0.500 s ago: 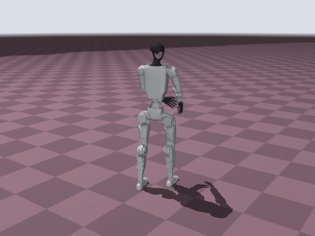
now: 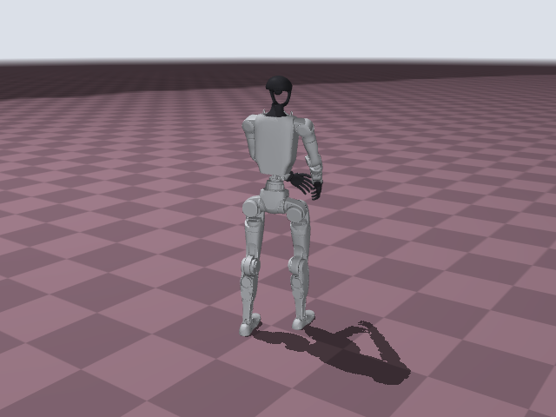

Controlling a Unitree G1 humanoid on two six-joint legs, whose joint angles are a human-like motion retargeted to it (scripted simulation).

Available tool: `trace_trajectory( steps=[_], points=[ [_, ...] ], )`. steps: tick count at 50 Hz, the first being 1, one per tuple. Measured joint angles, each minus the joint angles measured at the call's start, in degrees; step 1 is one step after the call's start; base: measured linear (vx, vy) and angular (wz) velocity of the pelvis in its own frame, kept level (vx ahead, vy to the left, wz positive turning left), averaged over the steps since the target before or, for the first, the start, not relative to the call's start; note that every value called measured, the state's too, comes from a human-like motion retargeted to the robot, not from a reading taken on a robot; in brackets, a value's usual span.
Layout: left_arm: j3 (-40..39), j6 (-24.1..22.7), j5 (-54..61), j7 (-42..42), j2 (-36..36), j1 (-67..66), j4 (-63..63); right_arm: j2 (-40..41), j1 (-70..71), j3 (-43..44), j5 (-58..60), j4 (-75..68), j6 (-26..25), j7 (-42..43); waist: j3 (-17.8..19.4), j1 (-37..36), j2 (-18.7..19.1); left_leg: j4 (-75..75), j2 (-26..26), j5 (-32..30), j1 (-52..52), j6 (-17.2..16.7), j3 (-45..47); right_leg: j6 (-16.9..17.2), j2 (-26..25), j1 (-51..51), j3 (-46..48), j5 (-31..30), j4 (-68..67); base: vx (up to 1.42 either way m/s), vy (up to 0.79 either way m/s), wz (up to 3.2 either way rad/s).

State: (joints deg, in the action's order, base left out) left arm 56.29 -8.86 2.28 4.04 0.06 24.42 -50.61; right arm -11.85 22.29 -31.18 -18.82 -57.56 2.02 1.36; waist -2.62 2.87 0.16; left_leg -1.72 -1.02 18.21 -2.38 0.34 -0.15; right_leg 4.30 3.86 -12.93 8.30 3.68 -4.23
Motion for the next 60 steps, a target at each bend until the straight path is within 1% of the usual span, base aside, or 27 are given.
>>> trace_trajectory(
  steps=[17,35,60],
  points=[
    [1.11,-0.96,-2.59,0.47,0.71,0.34,0.55,0.23,-0.87,0.91,-1.13,-1.30,0.81,0.77,-0.12,-0.15,0.13,0.10,0.07,-0.10,-0.56,-0.27,-0.12,0.07,-0.07,0.36,0.15,0.35,-0.27,0.00,0.00,0.00],
    [1.73,-1.76,-3.85,1.67,2.21,0.19,2.96,0.54,-1.63,1.62,-5.83,-2.93,1.15,0.64,-0.38,-0.15,0.69,0.22,0.19,0.08,-0.82,-0.41,0.43,0.29,-0.30,0.27,-0.41,0.33,-0.43,0.00,0.00,0.00],
    [1.68,-1.89,-6.30,8.14,3.25,0.09,3.81,1.63,-0.85,2.18,-10.43,-4.81,1.61,3.33,-0.08,0.02,0.98,0.47,0.24,0.05,-1.35,-0.47,2.06,0.79,-0.73,0.04,-2.00,-0.23,-0.67,0.00,0.00,0.00]
  ],
)
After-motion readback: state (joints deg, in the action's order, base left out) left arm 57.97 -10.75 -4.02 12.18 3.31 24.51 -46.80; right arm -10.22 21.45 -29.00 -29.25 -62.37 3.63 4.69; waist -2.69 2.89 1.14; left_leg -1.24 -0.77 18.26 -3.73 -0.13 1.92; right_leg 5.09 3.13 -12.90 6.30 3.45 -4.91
